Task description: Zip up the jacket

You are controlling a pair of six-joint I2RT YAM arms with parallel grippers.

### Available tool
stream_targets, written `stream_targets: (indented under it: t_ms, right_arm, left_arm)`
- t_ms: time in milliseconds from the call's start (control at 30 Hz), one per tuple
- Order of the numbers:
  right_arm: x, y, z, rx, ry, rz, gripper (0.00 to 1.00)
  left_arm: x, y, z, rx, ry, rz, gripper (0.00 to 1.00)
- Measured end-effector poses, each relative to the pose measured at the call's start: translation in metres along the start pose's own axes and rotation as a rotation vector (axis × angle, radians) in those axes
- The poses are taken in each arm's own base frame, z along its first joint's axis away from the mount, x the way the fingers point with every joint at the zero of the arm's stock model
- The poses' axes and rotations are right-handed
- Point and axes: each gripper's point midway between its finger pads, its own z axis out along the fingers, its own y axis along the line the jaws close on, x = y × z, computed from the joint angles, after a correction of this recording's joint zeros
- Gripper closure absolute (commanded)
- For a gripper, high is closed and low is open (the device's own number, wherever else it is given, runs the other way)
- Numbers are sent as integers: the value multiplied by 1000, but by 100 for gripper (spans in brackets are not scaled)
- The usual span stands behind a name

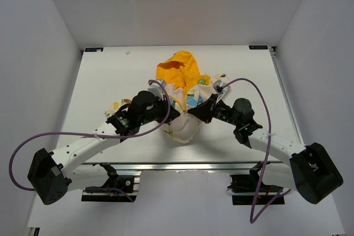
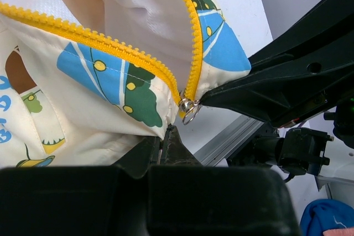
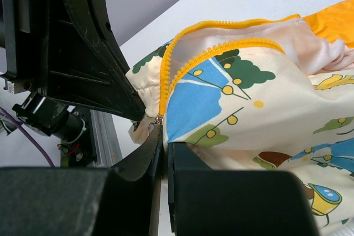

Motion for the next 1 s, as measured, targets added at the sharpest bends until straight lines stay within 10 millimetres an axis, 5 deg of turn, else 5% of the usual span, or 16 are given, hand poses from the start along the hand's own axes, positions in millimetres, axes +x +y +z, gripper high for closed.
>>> stream_targets:
  t_ms: [1000]
  right_arm:
    - [2, 2, -12, -15, -3, -4, 100]
  left_arm:
    - [21, -13, -5, 136, 66, 56, 100]
